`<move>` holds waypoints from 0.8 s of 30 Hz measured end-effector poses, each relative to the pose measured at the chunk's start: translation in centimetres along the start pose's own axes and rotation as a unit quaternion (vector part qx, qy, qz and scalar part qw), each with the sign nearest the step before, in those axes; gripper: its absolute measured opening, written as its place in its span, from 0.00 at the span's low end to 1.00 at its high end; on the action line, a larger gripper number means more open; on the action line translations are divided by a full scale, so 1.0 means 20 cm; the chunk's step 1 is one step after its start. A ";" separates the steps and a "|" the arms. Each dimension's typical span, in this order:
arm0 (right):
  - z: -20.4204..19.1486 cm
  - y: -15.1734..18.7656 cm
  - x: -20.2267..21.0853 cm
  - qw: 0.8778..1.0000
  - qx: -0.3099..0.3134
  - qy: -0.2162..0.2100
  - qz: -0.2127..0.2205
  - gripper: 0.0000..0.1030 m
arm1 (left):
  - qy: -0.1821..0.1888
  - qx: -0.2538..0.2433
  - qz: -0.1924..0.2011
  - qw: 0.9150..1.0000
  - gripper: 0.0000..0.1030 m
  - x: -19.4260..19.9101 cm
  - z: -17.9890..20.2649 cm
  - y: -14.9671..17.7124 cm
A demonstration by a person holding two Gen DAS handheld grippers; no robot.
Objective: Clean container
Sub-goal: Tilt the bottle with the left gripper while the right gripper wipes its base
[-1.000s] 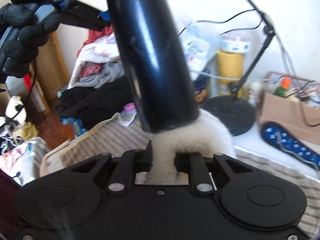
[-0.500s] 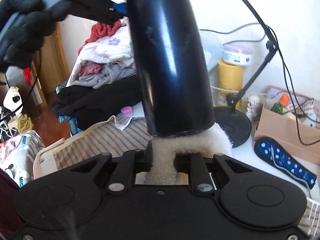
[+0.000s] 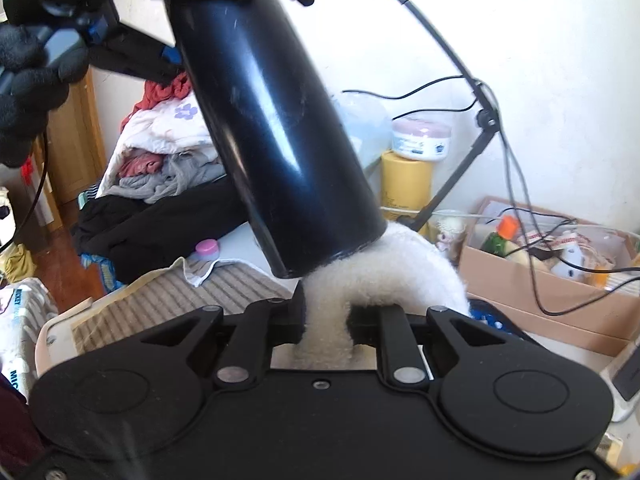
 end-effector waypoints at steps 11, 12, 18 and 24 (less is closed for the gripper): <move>-0.22 0.02 0.02 0.999 0.030 -0.042 -0.011 0.14 | -0.021 0.000 0.013 1.000 0.62 0.02 -0.07 0.01; -0.22 0.02 0.04 0.999 0.027 -0.041 -0.009 0.14 | -0.018 0.002 0.013 1.000 0.62 0.03 -0.08 0.01; -0.14 -0.01 0.11 1.000 0.005 -0.020 0.008 0.14 | -0.009 -0.009 0.021 1.000 0.62 0.06 -0.03 -0.01; -0.04 -0.06 0.12 0.999 -0.031 0.005 0.030 0.14 | -0.005 -0.005 0.027 1.000 0.62 0.08 -0.02 -0.03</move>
Point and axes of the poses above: each gripper's, at about its wrist camera, not at the fingertips, and x roughly against the way its jaws point, z to its right, y to its underside, the point moved 9 cm from there along -x, roughly the way its jaws point, and after that the axes turned 4 degrees about -y, right-handed, at the moved point
